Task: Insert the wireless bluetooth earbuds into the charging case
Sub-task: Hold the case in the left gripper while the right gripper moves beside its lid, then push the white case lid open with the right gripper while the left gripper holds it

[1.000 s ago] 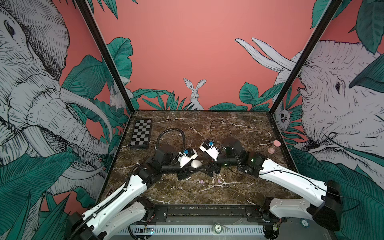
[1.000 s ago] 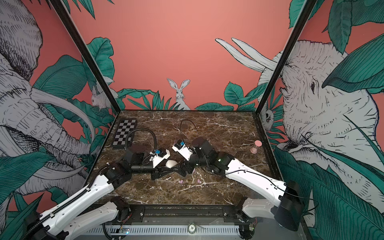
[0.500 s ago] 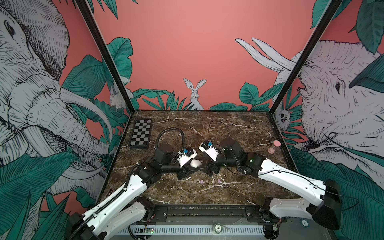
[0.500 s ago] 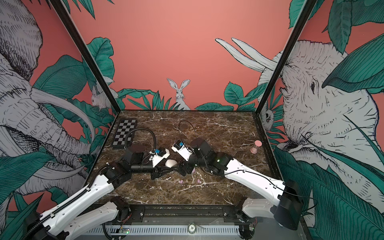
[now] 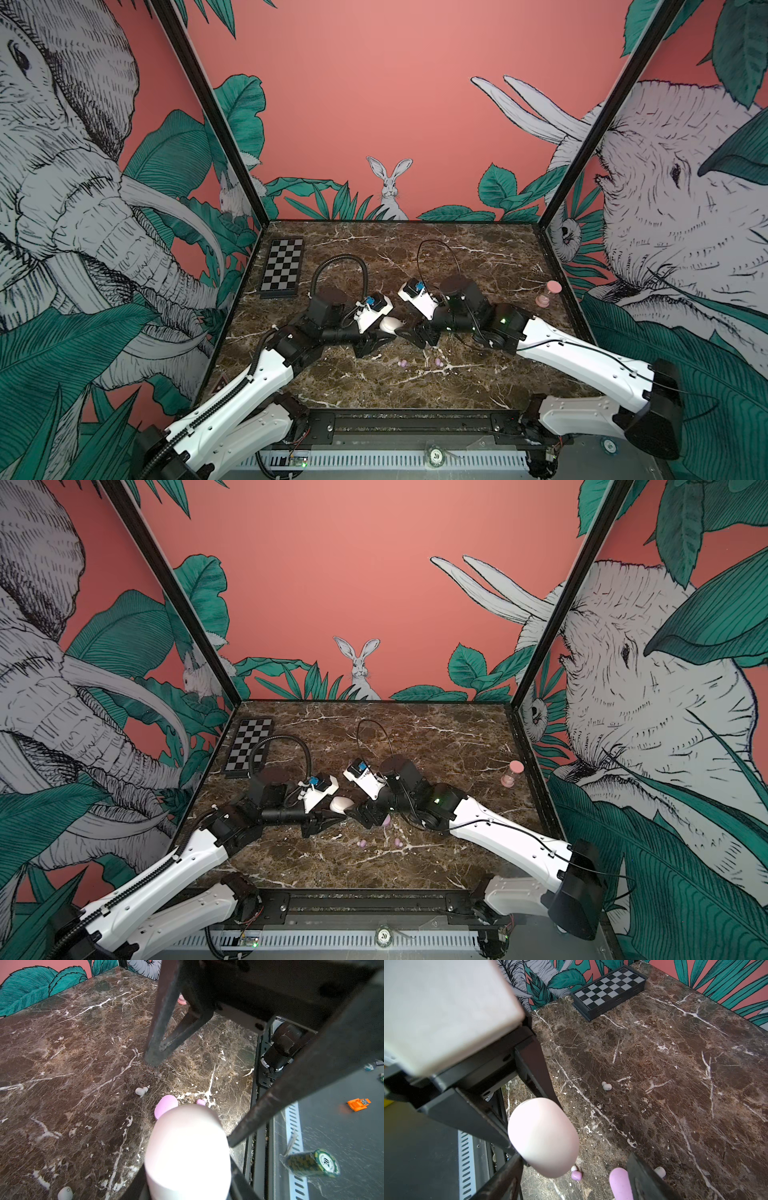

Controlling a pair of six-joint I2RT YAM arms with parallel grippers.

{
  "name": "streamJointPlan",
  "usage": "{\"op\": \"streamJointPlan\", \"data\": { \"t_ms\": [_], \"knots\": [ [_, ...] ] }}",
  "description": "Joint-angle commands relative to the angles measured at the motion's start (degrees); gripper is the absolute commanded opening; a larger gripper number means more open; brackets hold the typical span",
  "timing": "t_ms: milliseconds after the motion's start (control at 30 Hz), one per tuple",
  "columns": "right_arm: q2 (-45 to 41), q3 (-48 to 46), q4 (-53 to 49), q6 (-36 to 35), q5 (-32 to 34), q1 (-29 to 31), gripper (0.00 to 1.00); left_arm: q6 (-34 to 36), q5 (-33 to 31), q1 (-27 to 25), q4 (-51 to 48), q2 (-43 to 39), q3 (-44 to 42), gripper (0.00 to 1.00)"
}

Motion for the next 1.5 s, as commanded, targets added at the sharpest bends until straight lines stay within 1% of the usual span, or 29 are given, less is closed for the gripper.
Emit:
{"op": "streamJointPlan", "data": {
  "t_ms": [0, 200, 367, 433, 600, 733, 900, 967, 1133, 1233, 1367, 1467],
  "knots": [
    [0.1, 1.7, 2.1, 0.8, 5.3, -0.5, 0.77, 0.6, 4.2, -0.4, 0.5, -0.9, 0.0, 0.00],
    [0.0, 1.8, 2.3, 0.7, 4.7, -0.4, 0.74, 0.7, 4.3, -0.4, 0.5, -1.0, -0.1, 0.00],
    [0.0, 1.8, 2.2, 0.4, 4.3, -0.4, 0.68, 0.8, 4.3, -0.4, 0.5, -1.1, -0.1, 0.00],
    [0.0, 1.8, 2.1, 0.2, 4.2, -0.5, 0.63, 0.8, 4.3, -0.4, 0.5, -1.2, -0.1, 0.00],
    [-0.4, 1.2, 3.2, -0.5, -1.6, -0.5, 0.56, 0.9, 4.3, -0.4, 0.4, -1.2, -0.1, 0.00],
    [-1.1, -0.1, 5.1, -1.0, -5.9, -0.5, 0.55, 0.9, 4.7, -0.4, 0.3, -1.2, -0.1, 0.00],
    [-1.1, -0.5, 5.4, -2.0, -6.3, -0.5, 0.54, 1.1, 6.4, -0.4, 0.3, -1.1, -0.3, 0.00],
    [-1.1, -0.8, 5.9, -2.5, -7.0, -0.4, 0.51, 1.2, 7.3, -0.4, 0.5, -1.1, -0.4, 0.00],
    [-1.6, -1.4, 6.7, -3.5, -11.1, -0.5, 0.43, 1.4, 7.8, -0.4, 0.8, -1.8, -1.0, 0.00],
    [-2.1, -1.8, 6.8, -3.9, -13.1, -0.4, 0.42, 1.6, 7.9, -0.4, 0.8, -2.0, -1.1, 0.00],
    [-2.3, -2.0, 6.6, -4.6, -14.0, -0.5, 0.35, 1.6, 8.6, -0.4, 0.8, -1.9, -1.2, 0.00],
    [-2.1, -1.9, 6.4, -4.8, -14.0, -0.5, 0.33, 1.6, 9.7, -0.4, 1.0, -1.7, -1.3, 0.00]
  ]
}}
